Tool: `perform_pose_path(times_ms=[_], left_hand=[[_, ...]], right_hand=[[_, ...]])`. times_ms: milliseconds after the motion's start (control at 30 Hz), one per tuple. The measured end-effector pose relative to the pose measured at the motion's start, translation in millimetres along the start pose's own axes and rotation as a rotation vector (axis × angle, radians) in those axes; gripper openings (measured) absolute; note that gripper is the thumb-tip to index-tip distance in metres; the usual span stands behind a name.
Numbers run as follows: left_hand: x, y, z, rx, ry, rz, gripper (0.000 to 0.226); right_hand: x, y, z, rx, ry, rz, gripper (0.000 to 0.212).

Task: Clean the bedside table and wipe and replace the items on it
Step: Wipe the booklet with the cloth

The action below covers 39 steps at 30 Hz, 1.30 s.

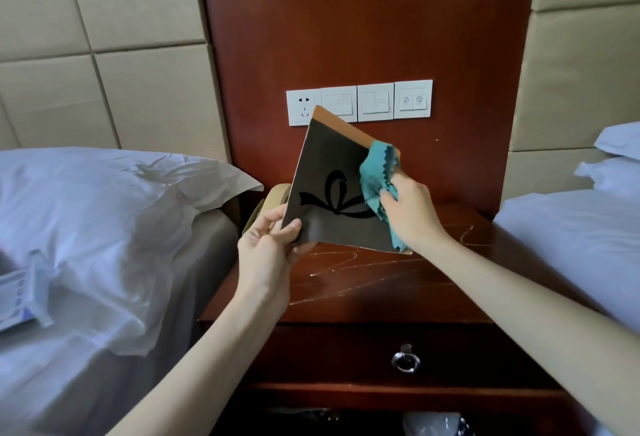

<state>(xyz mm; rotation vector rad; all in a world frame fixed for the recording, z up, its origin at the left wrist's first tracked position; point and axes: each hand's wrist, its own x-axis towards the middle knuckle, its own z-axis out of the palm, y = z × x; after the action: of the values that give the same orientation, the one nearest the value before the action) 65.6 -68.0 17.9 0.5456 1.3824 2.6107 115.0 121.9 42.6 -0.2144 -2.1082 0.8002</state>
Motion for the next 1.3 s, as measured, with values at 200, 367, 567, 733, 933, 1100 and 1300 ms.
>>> perform_pose_path(times_ms=[200,367,567,733,933,1100,1300], left_hand=[[4.3,-9.0,12.5,-0.092,0.049,-0.024,0.027],[4.5,-17.8,11.4,-0.113,0.078,-0.054,0.036],[4.2,-19.3,5.9,-0.143,0.057,-0.090,0.029],[2.7,-26.5,11.1,-0.149,0.122,-0.133,0.025],[-4.2,-32.5,10.8,-0.089,0.096,-0.194,0.026],[-11.2,-29.0,9.9,0.048,0.050,-0.141,0.021],[-5.5,-32.0,28.6,0.400,-0.050,0.199,0.023]], right_hand=[[-36.6,-26.3,24.9,0.120,-0.214,-0.164,0.053],[-43.8,-29.9,29.4,0.154,-0.328,-0.300,0.057],[-40.2,-6.4,13.7,0.114,-0.351,-0.352,0.057],[-38.5,13.3,4.4,0.171,-0.333,-0.284,0.054],[-36.9,29.6,0.8,0.175,-0.241,-0.147,0.051],[-24.9,38.4,-8.5,0.126,0.239,0.202,0.038],[-20.9,3.6,10.5,0.534,0.187,0.512,0.022]])
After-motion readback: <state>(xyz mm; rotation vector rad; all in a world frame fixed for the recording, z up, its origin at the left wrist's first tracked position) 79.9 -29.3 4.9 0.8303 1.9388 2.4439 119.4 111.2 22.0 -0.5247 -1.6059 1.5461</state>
